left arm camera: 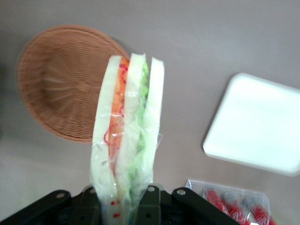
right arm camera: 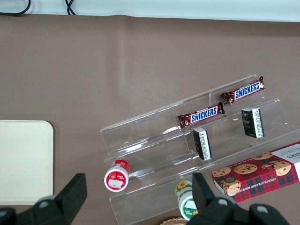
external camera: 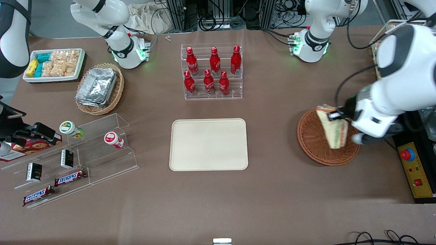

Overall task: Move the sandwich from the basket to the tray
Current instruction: 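Carry the held sandwich over to the cream tray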

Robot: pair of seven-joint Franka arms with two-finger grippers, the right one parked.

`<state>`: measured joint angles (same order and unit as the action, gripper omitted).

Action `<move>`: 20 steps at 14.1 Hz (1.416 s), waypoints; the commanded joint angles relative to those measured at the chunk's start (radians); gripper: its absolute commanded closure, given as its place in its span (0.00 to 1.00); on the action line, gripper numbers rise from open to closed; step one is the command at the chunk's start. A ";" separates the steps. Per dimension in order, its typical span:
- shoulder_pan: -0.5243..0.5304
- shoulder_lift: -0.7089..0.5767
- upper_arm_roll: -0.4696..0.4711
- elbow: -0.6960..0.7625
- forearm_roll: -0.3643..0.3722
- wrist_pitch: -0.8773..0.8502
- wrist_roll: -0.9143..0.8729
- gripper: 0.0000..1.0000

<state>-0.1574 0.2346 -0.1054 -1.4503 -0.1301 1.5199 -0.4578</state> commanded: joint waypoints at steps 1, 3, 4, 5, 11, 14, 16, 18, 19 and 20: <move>-0.016 0.083 -0.127 0.030 0.000 0.037 0.013 1.00; -0.057 0.159 -0.160 0.045 0.000 0.141 -0.031 1.00; -0.098 0.205 -0.160 0.062 0.004 0.185 -0.068 1.00; -0.140 0.251 -0.157 0.080 0.023 0.224 -0.114 1.00; -0.255 0.486 -0.157 0.103 0.150 0.494 -0.311 1.00; -0.266 0.543 -0.157 0.103 0.152 0.546 -0.320 1.00; -0.277 0.566 -0.155 0.099 0.152 0.585 -0.321 1.00; -0.278 0.581 -0.155 0.103 0.153 0.594 -0.320 1.00; -0.280 0.588 -0.154 0.102 0.153 0.608 -0.320 1.00; -0.287 0.594 -0.154 0.103 0.155 0.618 -0.320 1.00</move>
<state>-0.4216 0.8013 -0.2666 -1.3878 0.0034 2.1252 -0.7528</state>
